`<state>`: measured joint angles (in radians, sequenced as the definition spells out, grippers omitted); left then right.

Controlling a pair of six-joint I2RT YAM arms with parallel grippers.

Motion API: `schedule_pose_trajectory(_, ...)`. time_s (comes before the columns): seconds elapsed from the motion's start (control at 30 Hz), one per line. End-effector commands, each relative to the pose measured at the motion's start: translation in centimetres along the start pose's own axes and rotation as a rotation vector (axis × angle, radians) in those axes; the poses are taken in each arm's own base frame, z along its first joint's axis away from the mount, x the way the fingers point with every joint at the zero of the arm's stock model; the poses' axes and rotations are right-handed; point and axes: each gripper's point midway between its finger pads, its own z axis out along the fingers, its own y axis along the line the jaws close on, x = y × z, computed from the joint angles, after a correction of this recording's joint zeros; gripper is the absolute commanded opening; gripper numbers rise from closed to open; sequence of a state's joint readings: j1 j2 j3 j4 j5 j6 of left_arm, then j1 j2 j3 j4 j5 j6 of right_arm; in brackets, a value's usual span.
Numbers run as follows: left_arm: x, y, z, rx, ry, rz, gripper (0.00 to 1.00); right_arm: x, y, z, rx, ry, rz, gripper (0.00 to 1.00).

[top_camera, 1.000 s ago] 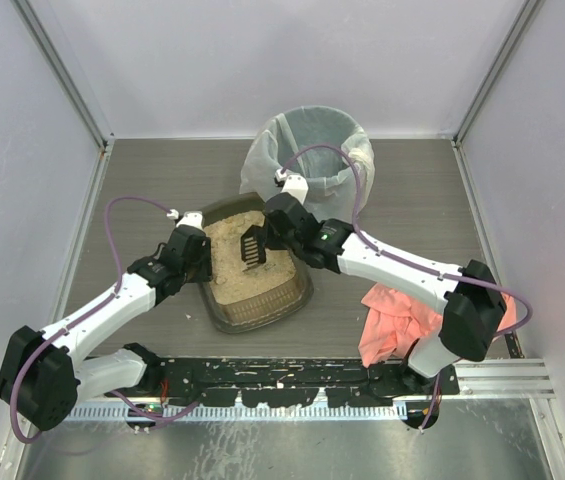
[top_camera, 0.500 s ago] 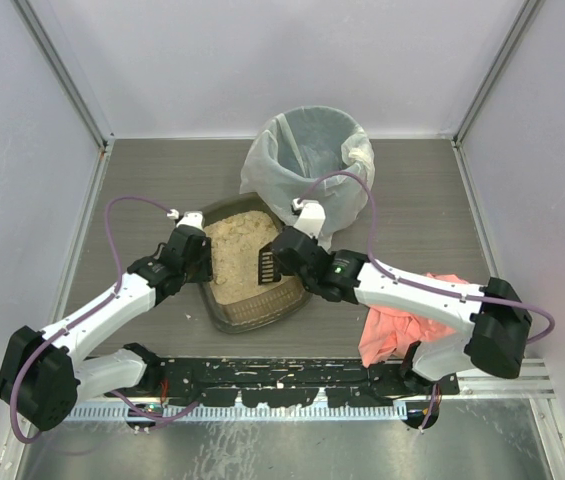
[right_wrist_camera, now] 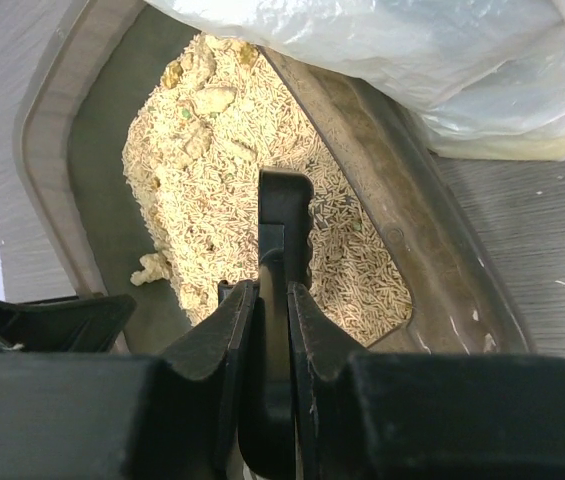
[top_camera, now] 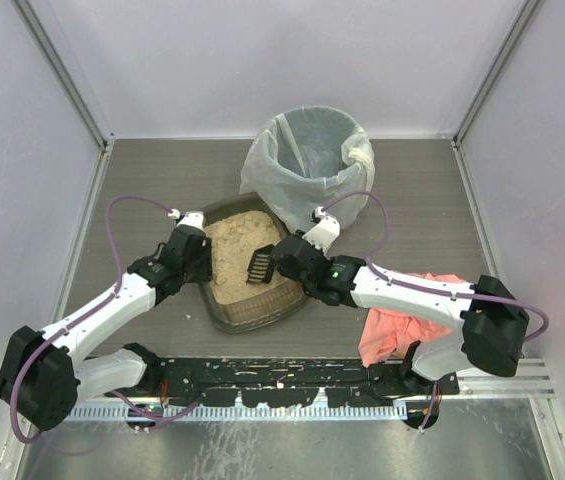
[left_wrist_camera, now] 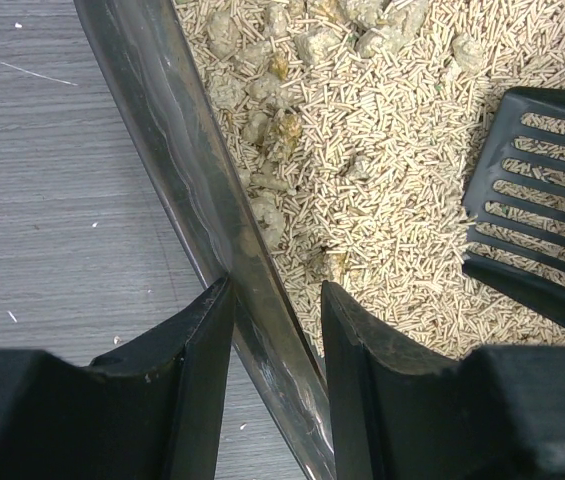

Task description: Clean the litter box

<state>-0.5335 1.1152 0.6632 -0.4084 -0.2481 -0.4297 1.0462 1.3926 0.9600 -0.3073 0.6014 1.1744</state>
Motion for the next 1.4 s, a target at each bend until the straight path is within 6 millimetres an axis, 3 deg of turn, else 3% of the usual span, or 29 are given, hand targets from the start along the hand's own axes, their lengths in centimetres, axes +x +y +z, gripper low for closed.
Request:
schedule_pose_trajectory(0.0,3.2,-1.6,0.6,0.097,0.112,-0.009,0.40,0.1,1.2,0.7,-0.041,-0.021,0.159,0.01)
schedule_pose_trajectory(0.2,3.3,-1.8,0.7,0.106,0.122,-0.003,0.40,1.8,0.6,2.0,-0.045,-0.001,0.237,0.01)
schedule_pose_trajectory(0.4,3.3,-1.8,0.7,0.108,0.122,-0.002,0.39,3.4,1.5,3.9,-0.082,0.015,0.258,0.01)
schedule_pose_trajectory(0.77,3.4,-1.9,0.8,0.109,0.128,-0.001,0.39,4.3,3.7,6.5,-0.133,-0.003,0.183,0.01)
schedule_pose_trajectory(0.9,3.4,-1.9,0.9,0.110,0.130,0.000,0.39,4.7,3.6,7.3,-0.141,-0.006,0.158,0.01)
schedule_pose_trajectory(1.37,3.4,-1.8,0.9,0.104,0.130,-0.001,0.39,1.2,2.2,7.5,-0.256,-0.033,0.072,0.01)
